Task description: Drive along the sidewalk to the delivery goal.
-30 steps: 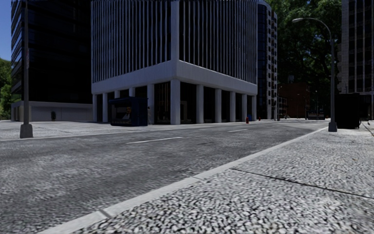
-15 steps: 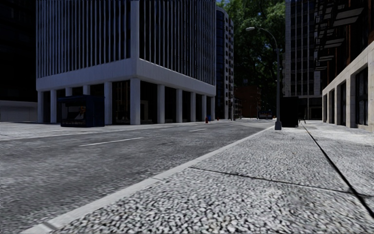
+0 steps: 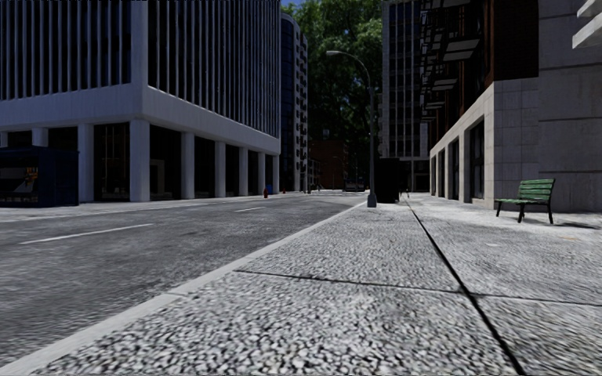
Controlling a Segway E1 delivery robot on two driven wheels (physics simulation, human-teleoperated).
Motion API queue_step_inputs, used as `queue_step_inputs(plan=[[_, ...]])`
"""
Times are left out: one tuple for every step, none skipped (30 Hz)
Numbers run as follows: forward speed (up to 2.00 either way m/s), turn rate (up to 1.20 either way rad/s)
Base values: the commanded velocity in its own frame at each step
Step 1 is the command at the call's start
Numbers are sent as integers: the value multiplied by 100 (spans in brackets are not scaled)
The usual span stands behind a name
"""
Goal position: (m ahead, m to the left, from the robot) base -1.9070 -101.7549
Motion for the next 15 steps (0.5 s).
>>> queue_step_inputs(plan=[[0,-40],[0,-35],[0,-22],[36,-5],[36,-5],[157,0],[186,0],[193,0],[195,0],[195,0],[195,0],[196,0],[196,0],[196,0],[196,0]])
